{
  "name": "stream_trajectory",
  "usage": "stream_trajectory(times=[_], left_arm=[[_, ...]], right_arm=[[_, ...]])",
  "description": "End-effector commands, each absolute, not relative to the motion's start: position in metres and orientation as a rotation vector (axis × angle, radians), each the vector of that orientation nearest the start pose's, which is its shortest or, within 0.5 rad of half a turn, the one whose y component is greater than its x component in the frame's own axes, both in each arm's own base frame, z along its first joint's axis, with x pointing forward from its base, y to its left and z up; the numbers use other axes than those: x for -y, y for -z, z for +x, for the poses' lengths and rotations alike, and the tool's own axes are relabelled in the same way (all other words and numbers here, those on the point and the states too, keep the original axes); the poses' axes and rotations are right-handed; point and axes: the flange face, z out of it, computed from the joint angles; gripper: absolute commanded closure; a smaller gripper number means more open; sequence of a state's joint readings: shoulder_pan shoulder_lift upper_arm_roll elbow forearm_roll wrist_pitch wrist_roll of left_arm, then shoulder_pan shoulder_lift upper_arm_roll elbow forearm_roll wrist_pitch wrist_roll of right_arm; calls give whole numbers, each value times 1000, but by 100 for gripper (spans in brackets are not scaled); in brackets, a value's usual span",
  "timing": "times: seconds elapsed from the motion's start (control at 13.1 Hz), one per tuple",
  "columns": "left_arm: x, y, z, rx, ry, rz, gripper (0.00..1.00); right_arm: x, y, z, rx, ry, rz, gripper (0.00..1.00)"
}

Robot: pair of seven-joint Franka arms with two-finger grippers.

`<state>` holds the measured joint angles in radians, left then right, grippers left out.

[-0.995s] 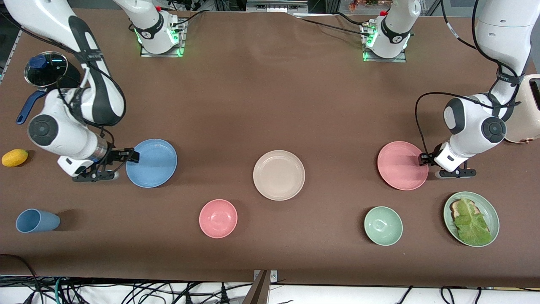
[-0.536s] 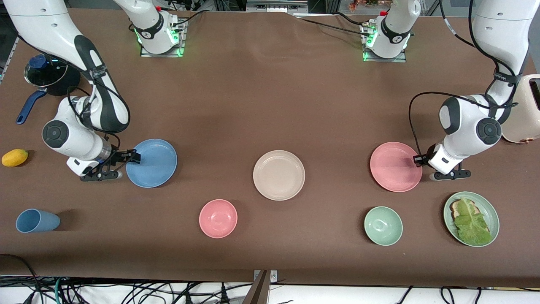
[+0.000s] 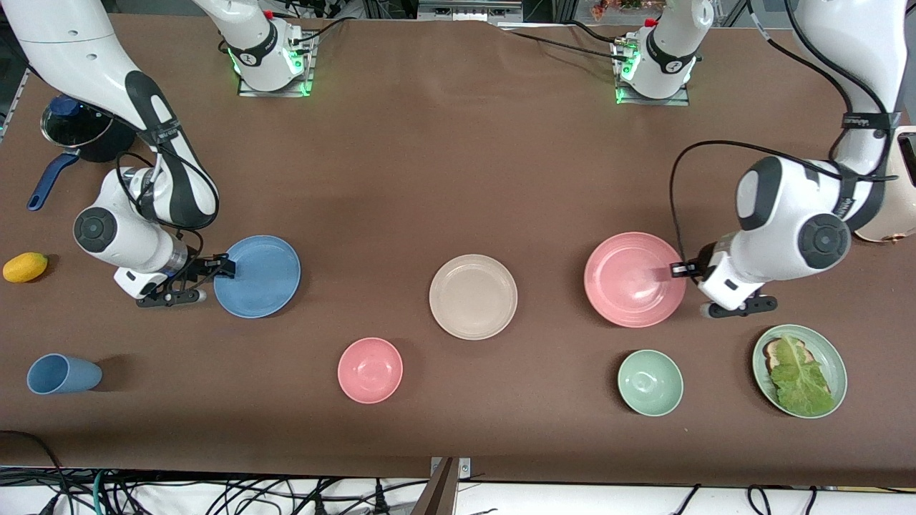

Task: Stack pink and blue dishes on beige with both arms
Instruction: 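Carry the pink plate onto the beige plate with the left gripper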

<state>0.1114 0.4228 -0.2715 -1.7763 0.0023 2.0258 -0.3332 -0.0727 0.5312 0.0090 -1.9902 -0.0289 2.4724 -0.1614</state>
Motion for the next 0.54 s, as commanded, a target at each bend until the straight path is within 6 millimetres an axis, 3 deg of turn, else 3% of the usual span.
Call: stream_trajectory(times=[0.0, 0.08, 0.31, 0.46], left_arm=[[153, -319, 626, 315, -300, -3212, 100], [185, -326, 632, 253, -269, -3236, 100], [271, -297, 634, 213, -304, -3247, 100], [308, -276, 644, 230, -301, -3266, 100]], right_arm=[[39, -189, 600, 203, -71, -3140, 33], [39, -189, 599, 203, -74, -3140, 44], [37, -189, 598, 200, -87, -3136, 81], [36, -188, 598, 195, -92, -3136, 99]])
